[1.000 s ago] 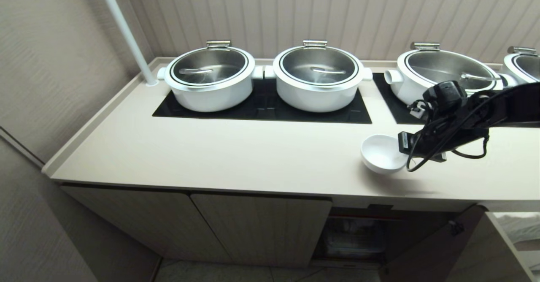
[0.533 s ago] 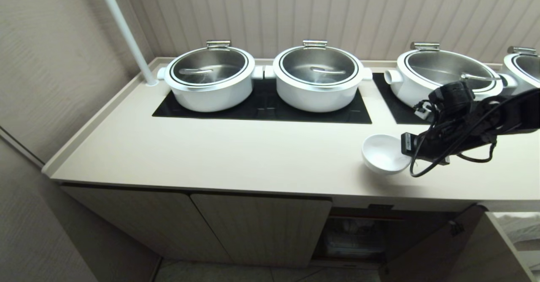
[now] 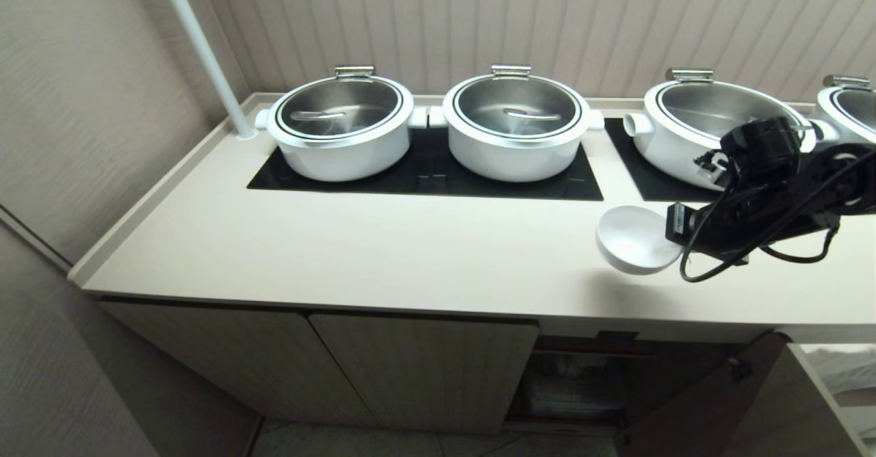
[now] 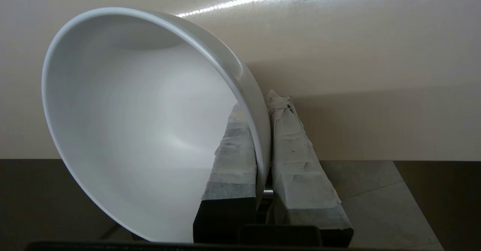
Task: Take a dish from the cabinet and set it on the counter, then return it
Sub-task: Pick up the bowl from the table, then put it back into the cabinet
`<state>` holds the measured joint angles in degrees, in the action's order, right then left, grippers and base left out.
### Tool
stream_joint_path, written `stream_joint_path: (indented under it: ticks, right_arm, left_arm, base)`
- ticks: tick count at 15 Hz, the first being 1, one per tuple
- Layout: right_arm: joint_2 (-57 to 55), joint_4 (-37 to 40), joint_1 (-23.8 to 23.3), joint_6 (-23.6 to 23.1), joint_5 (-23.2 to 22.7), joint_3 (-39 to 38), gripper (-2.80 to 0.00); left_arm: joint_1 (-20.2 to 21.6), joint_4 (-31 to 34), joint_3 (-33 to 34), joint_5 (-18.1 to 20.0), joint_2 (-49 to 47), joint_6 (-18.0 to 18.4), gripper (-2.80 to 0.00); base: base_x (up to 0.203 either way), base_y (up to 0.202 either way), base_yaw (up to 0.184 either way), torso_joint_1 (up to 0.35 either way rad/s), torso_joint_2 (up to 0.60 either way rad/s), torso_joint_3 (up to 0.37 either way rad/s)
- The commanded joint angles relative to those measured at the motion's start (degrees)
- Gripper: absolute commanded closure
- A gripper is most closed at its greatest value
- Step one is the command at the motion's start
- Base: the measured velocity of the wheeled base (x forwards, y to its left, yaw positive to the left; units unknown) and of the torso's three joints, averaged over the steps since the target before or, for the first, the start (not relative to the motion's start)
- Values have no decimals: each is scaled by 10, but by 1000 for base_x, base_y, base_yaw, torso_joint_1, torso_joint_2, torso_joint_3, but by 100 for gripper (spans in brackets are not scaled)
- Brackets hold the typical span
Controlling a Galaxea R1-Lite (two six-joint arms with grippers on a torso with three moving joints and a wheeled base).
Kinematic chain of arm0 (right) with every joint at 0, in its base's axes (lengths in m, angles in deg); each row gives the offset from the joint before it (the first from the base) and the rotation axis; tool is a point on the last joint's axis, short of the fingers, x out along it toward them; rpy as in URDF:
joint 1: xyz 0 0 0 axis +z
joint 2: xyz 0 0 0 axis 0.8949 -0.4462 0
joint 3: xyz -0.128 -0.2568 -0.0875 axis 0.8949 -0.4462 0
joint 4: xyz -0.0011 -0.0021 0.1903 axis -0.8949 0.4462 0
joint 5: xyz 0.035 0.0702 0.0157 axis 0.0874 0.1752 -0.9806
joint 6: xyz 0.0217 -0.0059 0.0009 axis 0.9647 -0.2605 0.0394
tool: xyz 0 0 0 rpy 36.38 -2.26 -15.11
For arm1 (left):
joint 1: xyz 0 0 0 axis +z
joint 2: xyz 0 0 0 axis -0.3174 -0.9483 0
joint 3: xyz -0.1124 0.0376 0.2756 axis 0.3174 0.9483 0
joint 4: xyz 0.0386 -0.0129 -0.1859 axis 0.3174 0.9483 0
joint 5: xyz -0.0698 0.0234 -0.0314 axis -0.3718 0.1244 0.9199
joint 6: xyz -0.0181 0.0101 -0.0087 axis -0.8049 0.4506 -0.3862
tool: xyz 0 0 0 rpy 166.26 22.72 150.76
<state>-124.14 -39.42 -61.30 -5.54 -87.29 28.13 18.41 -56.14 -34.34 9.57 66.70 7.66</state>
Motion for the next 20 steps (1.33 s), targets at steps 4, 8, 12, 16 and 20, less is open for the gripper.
stream_joint_path:
  ticks: [4,8,12,16,20]
  right_arm:
    - [70,0,0,4,-1,-58,0]
    - [120,-1,0,4,0,-127,0]
    - [189,-2,1,2,1,-214,0]
    - [232,-16,0,1,1,-281,0]
    - [279,-66,0,-1,1,-376,0]
  left_arm:
    - [0,0,0,0,0,0,0]
    - [0,0,0,0,0,0,0]
    - [0,0,0,0,0,0,0]
    - [0,0,0,0,0,0,0]
    - [0,0,0,0,0,0,0]
  base:
    - [0,0,0,0,0,0]
    - [0,0,0,0,0,0]
    - [0,0,0,0,0,0]
    - [0,0,0,0,0,0]
    - [0,0,0,0,0,0]
